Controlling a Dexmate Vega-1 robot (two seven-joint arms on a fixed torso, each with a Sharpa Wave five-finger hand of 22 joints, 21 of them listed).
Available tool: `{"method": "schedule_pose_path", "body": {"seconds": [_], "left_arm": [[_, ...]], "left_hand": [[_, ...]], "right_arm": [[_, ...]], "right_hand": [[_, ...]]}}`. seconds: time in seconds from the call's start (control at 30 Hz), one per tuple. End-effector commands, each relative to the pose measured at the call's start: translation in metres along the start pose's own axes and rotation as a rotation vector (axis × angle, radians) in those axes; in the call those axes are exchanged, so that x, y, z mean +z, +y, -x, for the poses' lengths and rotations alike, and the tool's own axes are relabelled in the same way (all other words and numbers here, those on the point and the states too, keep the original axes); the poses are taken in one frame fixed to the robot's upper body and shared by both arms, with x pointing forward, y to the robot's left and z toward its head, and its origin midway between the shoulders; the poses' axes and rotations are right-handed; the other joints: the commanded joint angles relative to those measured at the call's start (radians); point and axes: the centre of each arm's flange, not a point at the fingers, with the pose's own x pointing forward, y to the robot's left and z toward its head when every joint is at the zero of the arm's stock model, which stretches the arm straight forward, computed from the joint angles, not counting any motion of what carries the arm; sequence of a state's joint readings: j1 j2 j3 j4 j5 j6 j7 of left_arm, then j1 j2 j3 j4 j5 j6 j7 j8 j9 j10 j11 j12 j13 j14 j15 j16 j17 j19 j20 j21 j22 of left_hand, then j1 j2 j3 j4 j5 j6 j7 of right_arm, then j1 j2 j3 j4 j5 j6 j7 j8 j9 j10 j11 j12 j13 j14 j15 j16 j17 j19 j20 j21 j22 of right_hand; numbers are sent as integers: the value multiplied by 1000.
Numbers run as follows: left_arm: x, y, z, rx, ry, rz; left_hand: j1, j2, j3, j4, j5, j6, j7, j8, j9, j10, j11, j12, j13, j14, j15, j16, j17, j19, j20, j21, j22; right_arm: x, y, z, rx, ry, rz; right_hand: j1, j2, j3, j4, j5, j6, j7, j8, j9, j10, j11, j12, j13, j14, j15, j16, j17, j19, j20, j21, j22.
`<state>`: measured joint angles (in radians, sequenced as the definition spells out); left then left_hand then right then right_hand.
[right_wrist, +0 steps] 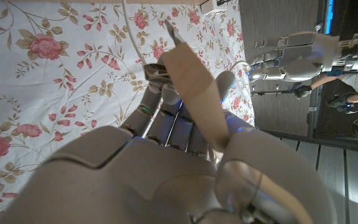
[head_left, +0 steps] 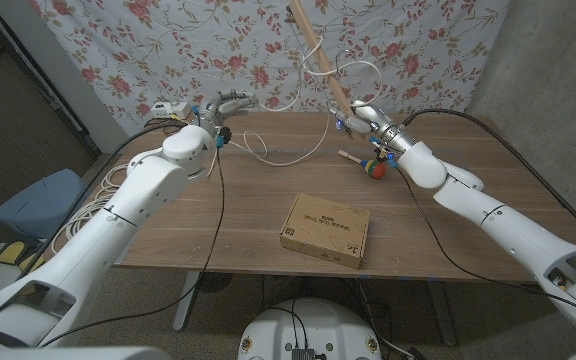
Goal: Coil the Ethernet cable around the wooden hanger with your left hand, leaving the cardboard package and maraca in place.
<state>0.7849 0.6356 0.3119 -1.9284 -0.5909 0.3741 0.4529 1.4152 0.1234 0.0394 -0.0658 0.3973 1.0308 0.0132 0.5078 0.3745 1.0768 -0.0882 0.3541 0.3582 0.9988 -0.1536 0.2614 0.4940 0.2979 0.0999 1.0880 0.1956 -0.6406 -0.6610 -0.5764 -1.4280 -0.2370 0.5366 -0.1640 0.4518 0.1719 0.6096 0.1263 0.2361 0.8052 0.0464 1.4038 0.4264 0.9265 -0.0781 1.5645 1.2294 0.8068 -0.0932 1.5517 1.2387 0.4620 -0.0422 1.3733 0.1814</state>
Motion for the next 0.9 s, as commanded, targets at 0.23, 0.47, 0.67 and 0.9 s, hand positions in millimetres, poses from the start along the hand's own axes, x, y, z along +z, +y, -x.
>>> {"method": "schedule_pose_path", "body": {"seconds": [0.23, 0.47, 0.67, 0.9], "left_arm": [[21, -7, -33, -16, 27, -67], [30, -13, -45, -49, 31, -96], [48, -13, -51, -63, 12, -129], [72, -6, -50, -52, -13, -169]], "left_hand": [[10, 19, 0, 6, 3, 4, 11, 1, 7, 68, -57, -1, 379, 11, -70, -4, 4, -2, -3, 10, 1], [11, 19, -1, 6, 2, 3, 12, -2, 7, 68, -57, -3, 380, 11, -67, -5, 5, -3, 0, 12, 1], [13, 19, -1, 7, 1, 5, 13, -2, 10, 68, -54, -5, 381, 11, -66, -6, 7, -5, 1, 13, 0], [14, 21, -1, 8, -1, 2, 14, -5, 9, 67, -52, -5, 384, 11, -64, -7, 9, -6, 1, 15, 0]], "right_arm": [[24, 30, -7, 126, -102, 109], [31, 39, -12, 175, -128, 166], [19, 47, -17, 242, -89, 168], [5, 57, -19, 285, -47, 192]], "right_hand": [[1, 4, -2, 4, -1, -9, -1, 7, 5, -9, -4, 5, 5, -7, -111, 5, 1, -6, -43, -1, 2], [-1, 3, -3, 4, 0, -10, -3, 6, 1, -10, -2, 1, 0, -11, -111, 5, 1, -6, -44, -3, 2], [-1, 3, -4, 5, 0, -8, -1, 6, -2, -11, -3, -2, -3, -11, -112, 6, 1, -6, -46, -4, 2], [-2, 3, -4, 5, 1, -10, -2, 9, 1, -18, -4, 0, 1, -13, -111, 5, 1, -6, -45, -6, 1]]}}
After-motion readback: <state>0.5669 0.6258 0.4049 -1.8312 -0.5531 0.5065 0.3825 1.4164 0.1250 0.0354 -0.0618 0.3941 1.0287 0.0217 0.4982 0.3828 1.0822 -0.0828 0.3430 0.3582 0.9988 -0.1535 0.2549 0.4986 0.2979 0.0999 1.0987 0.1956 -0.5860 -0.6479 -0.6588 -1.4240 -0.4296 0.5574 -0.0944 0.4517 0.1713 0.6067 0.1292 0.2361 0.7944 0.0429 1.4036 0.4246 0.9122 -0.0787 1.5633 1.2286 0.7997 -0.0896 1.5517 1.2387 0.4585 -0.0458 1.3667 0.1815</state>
